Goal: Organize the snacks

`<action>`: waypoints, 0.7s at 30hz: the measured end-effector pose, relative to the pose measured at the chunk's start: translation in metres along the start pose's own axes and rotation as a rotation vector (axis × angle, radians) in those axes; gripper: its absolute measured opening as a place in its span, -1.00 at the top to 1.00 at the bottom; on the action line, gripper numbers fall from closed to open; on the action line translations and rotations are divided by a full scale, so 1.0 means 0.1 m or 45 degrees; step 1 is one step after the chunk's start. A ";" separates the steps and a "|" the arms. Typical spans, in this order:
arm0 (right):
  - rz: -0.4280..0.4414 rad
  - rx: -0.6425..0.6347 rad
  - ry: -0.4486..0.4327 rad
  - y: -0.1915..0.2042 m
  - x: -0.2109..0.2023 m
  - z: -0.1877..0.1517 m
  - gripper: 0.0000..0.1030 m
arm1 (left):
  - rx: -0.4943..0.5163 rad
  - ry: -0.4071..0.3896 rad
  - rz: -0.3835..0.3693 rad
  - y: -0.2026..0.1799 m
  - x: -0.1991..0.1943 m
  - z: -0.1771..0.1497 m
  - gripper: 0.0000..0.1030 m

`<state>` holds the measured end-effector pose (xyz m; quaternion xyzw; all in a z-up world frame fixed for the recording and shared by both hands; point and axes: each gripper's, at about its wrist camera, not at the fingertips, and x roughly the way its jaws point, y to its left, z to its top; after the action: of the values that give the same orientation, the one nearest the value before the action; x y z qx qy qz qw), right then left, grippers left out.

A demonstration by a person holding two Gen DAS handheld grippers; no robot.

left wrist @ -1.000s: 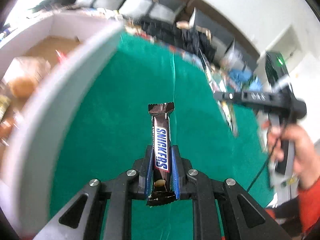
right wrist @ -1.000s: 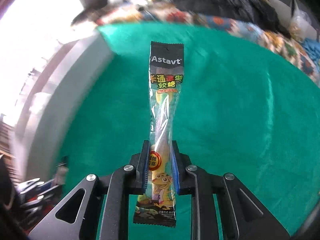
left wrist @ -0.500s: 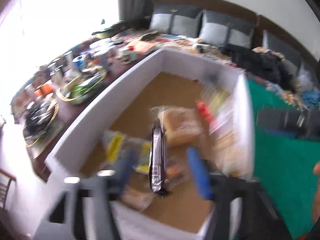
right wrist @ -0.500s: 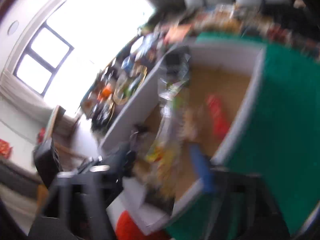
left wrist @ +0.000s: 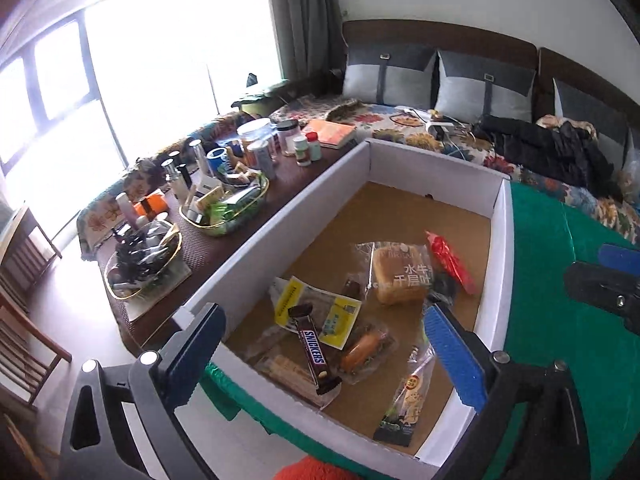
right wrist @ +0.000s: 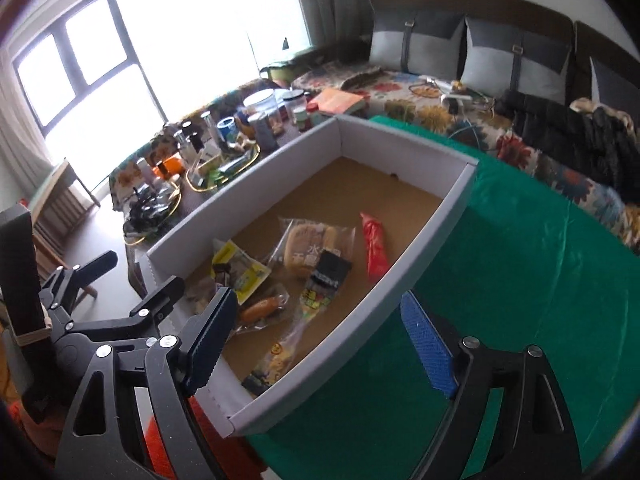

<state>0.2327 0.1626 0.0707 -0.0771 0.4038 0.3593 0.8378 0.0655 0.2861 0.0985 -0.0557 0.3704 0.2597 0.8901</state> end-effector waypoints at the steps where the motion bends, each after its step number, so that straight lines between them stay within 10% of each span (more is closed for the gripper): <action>1: -0.003 0.001 -0.006 0.00 -0.02 0.01 -0.68 | -0.009 0.000 -0.003 0.02 -0.02 0.00 -0.92; 21: -0.128 -0.047 0.002 0.25 -0.26 -0.04 -0.68 | -0.053 -0.071 0.078 0.14 -0.38 0.07 -0.97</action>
<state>0.2031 0.1653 0.0911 -0.1131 0.3932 0.3242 0.8529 0.0406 0.2842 0.1314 -0.0555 0.3415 0.2961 0.8903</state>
